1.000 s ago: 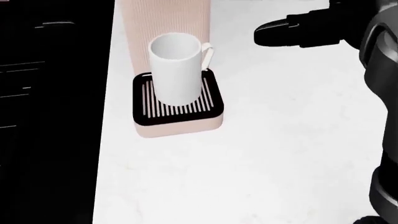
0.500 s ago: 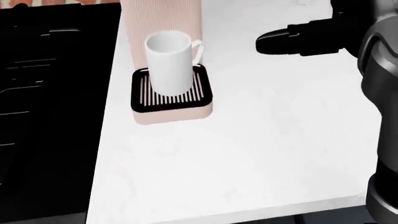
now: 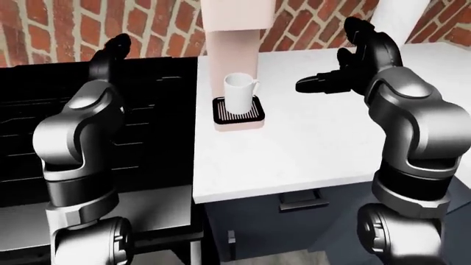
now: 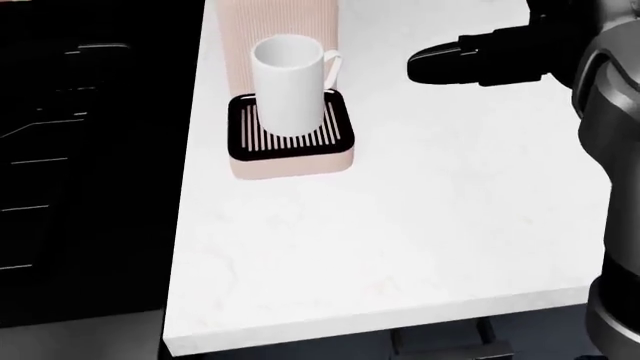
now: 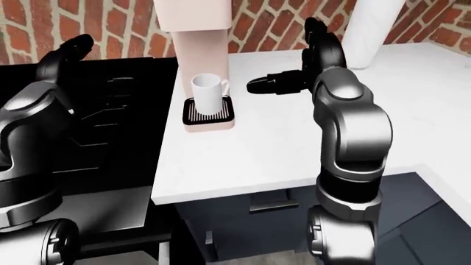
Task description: Press the button on the coffee machine to serve coffee.
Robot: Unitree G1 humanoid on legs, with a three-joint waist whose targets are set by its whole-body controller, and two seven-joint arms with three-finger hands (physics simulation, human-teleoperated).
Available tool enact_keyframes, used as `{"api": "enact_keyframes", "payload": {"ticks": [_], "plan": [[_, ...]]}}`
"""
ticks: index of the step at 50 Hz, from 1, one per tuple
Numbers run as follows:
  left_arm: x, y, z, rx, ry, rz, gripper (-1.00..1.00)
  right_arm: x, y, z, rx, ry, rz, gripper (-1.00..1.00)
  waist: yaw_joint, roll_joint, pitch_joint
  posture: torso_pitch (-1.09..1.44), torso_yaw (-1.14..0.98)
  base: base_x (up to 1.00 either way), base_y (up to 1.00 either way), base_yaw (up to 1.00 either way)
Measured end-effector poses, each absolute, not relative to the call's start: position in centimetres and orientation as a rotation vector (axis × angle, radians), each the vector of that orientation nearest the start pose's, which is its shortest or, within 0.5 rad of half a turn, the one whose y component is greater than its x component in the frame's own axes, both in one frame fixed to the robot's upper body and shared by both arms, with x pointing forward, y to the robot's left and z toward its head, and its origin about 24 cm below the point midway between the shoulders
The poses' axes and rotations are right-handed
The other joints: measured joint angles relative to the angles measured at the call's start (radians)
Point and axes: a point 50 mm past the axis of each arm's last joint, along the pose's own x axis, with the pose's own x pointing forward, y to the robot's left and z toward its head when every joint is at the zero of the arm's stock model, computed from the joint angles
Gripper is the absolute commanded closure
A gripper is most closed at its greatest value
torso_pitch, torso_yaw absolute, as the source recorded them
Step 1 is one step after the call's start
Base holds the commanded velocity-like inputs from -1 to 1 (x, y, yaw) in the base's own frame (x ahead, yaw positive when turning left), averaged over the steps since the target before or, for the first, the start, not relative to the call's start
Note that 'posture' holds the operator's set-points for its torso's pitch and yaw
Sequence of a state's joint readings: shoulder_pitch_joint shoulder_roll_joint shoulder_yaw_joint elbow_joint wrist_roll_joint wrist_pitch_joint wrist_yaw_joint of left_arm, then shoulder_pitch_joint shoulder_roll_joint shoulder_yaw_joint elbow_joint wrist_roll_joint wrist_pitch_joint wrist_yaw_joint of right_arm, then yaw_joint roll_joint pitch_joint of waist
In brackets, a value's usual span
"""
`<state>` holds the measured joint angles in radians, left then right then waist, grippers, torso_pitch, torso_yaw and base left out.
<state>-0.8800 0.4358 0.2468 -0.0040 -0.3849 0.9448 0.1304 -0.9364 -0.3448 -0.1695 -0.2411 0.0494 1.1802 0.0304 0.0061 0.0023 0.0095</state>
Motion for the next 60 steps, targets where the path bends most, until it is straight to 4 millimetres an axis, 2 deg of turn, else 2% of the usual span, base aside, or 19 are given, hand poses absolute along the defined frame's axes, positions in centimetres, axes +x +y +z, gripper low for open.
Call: {"api": "enact_keyframes", "payload": {"ticks": [5, 17, 24, 32, 46, 54, 60], "plan": [[34.8, 21.4, 25.7, -0.047, -0.001, 0.091, -1.0, 32.6, -18.3, 28.1, -0.161, -0.021, -0.077, -1.0, 0.002, 0.001, -0.018, -0.11, 0.0, 0.0, 0.0, 0.0], [34.7, 21.3, 25.9, -0.048, -0.007, 0.082, -1.0, 32.5, -18.5, 27.6, -0.152, -0.015, -0.081, -1.0, 0.002, 0.003, -0.082, -0.2, 0.0, 0.0, 0.0, 0.0], [34.9, 21.1, 25.3, -0.053, 0.013, 0.078, -1.0, 32.6, -18.6, 27.8, -0.155, -0.011, -0.086, -1.0, 0.002, 0.003, -0.128, -0.26, 0.0, 0.0, 0.0, 0.0], [34.8, 20.9, 25.9, -0.047, -0.007, 0.074, -1.0, 32.5, -18.5, 27.9, -0.155, -0.02, -0.082, -1.0, 0.002, 0.002, -0.181, -0.29, 0.0, 0.0, 0.0, 0.0], [35.0, 20.9, 25.2, -0.037, 0.0, 0.061, -1.0, 32.7, -18.3, 27.9, -0.163, -0.016, -0.075, -1.0, 0.007, 0.001, -0.256, -0.39, 0.0, 0.0, 0.0, 0.0], [34.8, 20.3, 25.2, -0.026, -0.006, 0.039, -1.0, 32.9, -18.0, 27.8, -0.162, -0.016, -0.067, -1.0, 0.01, -0.001, -0.289, -0.42, 0.0, 0.0, 0.0, 0.0], [34.9, 19.8, 24.8, -0.021, 0.005, 0.023, -1.0, 32.9, -18.0, 27.7, -0.159, -0.019, -0.064, -1.0, 0.013, -0.002, -0.304, -0.46, 0.0, 0.0, 0.0, 0.0]]}}
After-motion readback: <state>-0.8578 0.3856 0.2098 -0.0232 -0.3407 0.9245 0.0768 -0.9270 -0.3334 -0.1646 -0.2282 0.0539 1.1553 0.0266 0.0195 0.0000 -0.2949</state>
